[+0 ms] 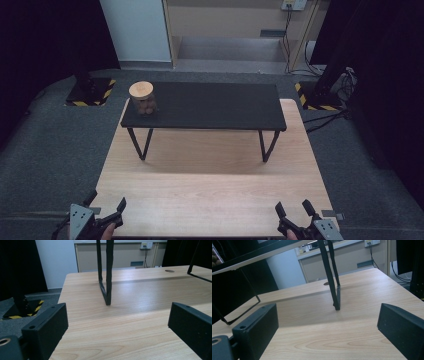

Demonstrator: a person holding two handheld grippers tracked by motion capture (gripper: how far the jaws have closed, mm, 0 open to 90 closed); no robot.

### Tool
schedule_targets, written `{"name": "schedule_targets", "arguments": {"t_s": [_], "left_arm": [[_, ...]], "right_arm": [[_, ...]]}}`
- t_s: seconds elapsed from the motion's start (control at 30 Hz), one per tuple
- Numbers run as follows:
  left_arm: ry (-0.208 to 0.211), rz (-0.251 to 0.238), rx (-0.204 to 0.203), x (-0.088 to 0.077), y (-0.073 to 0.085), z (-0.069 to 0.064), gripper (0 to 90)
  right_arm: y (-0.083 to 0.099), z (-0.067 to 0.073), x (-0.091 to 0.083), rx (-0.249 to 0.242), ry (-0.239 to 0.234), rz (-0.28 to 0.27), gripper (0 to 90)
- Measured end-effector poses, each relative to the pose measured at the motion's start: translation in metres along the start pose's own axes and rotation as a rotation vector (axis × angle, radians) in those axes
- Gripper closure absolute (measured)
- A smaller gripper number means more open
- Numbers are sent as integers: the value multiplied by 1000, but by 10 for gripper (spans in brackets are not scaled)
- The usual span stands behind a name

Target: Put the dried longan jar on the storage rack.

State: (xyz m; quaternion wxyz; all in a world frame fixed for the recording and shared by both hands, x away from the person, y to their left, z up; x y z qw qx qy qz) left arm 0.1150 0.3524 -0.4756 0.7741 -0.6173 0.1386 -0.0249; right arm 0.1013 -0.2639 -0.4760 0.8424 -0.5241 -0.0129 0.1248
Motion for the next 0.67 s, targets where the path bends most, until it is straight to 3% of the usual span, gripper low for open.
{"name": "schedule_targets", "arguments": {"t_s": [0.67], "left_arm": [[20, 6, 0, -1, 1, -1, 14]], "right_arm": [[3, 2, -1, 3, -3, -6, 36]]}}
Point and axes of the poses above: each handheld gripper's, and its own axes: x roughly forward along the jaws, y roughly out of its underside, z roughly to its left, the point moved 3 cm from there along x, roughly forward along the jaws, and after that the axes turned 11 degrees about x, right-handed, at the moved point
